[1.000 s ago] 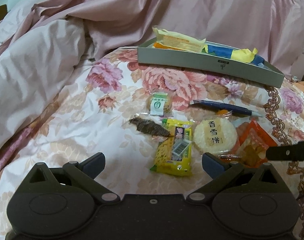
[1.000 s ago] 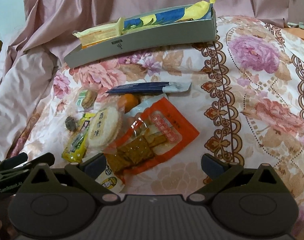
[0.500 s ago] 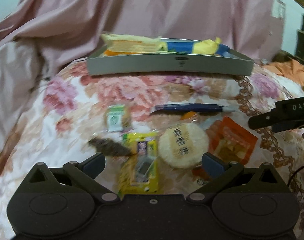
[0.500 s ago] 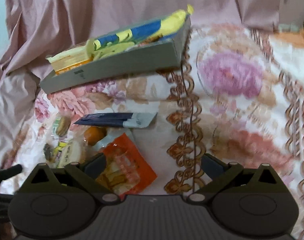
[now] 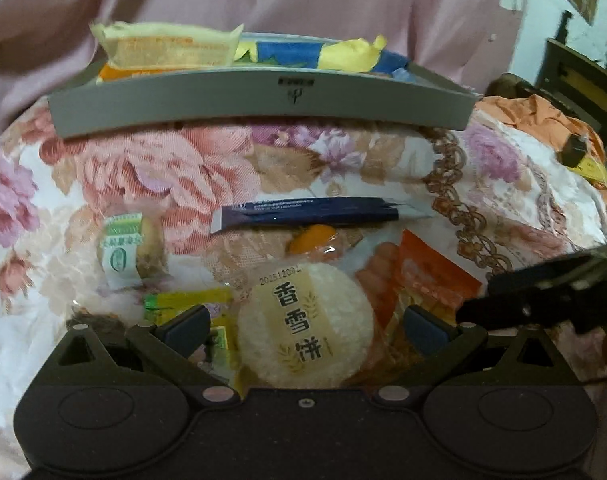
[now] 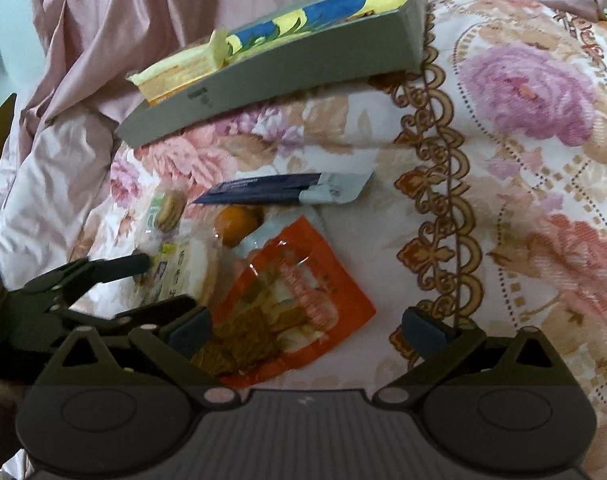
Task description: Organize snacks
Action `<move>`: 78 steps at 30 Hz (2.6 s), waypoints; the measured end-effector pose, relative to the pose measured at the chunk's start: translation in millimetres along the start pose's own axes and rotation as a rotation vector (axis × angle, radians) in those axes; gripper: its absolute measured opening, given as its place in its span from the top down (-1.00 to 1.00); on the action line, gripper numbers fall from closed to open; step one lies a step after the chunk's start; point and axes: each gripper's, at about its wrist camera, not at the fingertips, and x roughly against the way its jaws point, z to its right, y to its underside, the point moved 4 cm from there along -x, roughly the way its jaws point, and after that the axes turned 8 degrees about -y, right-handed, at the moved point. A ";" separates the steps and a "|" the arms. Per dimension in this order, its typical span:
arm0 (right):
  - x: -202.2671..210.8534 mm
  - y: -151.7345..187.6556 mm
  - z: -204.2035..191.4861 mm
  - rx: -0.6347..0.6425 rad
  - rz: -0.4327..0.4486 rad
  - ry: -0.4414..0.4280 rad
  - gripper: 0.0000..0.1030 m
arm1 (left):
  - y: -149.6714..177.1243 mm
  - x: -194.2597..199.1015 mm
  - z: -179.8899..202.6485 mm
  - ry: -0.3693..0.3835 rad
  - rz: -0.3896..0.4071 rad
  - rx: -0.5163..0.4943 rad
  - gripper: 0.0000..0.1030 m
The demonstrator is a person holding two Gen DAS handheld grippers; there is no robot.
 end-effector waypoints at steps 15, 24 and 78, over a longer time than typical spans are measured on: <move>-14.7 9.1 -13.1 0.032 -0.104 -0.106 -1.00 | 4.9 1.7 -7.9 -0.017 0.001 0.092 -0.45; -17.1 8.1 -7.2 -0.082 -0.066 -0.197 -1.00 | 36.7 37.7 -26.7 -0.054 0.005 0.293 -0.44; -76.2 19.7 -65.9 -0.097 -0.054 -0.444 0.43 | 98.6 76.8 -50.9 -0.112 0.055 0.516 -0.48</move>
